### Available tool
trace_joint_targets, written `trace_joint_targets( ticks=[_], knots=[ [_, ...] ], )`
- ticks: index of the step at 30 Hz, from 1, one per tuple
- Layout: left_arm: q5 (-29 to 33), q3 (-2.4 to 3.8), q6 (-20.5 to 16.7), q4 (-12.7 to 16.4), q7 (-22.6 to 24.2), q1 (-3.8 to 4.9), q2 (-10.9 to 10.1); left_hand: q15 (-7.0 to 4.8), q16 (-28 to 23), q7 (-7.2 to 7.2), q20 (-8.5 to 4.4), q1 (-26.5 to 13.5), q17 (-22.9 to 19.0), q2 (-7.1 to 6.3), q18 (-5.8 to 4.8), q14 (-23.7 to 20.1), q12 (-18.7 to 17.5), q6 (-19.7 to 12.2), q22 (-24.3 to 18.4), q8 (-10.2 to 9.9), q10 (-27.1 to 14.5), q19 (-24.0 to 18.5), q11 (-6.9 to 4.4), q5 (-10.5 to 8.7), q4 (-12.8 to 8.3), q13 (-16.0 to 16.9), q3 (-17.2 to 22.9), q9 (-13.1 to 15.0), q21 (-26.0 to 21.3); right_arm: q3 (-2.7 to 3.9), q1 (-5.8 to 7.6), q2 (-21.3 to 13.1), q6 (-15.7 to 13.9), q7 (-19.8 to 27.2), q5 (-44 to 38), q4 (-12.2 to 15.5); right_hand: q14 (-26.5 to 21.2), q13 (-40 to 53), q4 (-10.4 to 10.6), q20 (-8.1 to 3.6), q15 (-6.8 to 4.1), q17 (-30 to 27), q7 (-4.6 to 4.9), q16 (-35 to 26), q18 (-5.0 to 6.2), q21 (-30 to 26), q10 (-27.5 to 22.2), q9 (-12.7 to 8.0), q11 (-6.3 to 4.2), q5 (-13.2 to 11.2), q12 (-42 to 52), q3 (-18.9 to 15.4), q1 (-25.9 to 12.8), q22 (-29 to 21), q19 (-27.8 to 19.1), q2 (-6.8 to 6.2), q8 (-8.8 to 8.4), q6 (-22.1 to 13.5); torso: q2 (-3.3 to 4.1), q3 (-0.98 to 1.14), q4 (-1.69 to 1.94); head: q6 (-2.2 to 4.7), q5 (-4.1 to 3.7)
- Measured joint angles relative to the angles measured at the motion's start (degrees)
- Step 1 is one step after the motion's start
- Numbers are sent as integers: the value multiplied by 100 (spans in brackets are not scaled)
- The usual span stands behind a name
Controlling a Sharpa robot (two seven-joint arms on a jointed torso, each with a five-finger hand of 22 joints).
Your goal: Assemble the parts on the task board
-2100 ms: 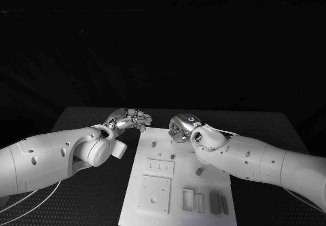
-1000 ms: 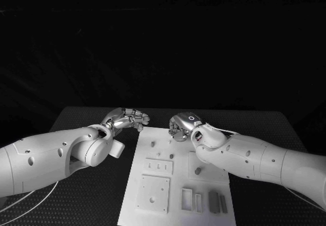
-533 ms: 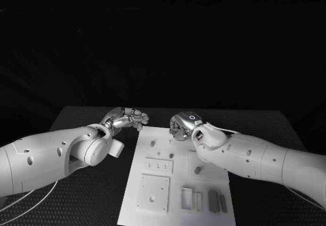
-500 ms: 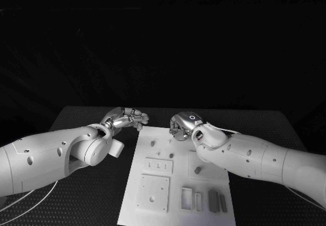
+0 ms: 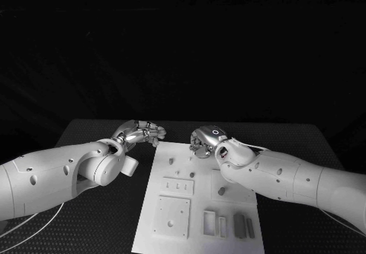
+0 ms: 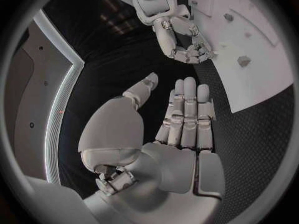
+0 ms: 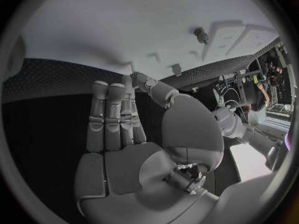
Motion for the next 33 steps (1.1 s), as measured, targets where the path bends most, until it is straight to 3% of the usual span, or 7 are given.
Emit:
trace_joint_targets(
  ticks=[25, 33],
  knots=[
    [-1, 0, 0, -40, -1, 0, -4, 21, 0, 0, 0, 0, -4, 0, -14, -21, -22, 0, -5, 0, 0, 0, 0, 0, 0, 10, 0, 15, 0, 0, -16, -18, 4, 10, 21, 42, 0, 16, -1, 1, 1, -11, -11, 0, -7, 21, 0, 1, 0, -1, 0, -1, -19, -3, -1, -19, -4, 10, -1, -1, -10, -14, -9],
    [-1, 0, 0, -51, -1, 0, -3, 20, 0, 0, 0, 0, -4, 0, 45, -20, -22, 0, -4, -18, 0, 0, 0, 0, 0, 15, 0, 15, 0, 3, -20, -25, 2, 16, 29, 43, 0, 20, -1, 1, 1, -17, -10, 0, -10, 21, 0, 31, 0, -2, -22, -1, -32, -3, -1, -32, -20, 9, -1, 4, -7, 3, -18]
  ],
)
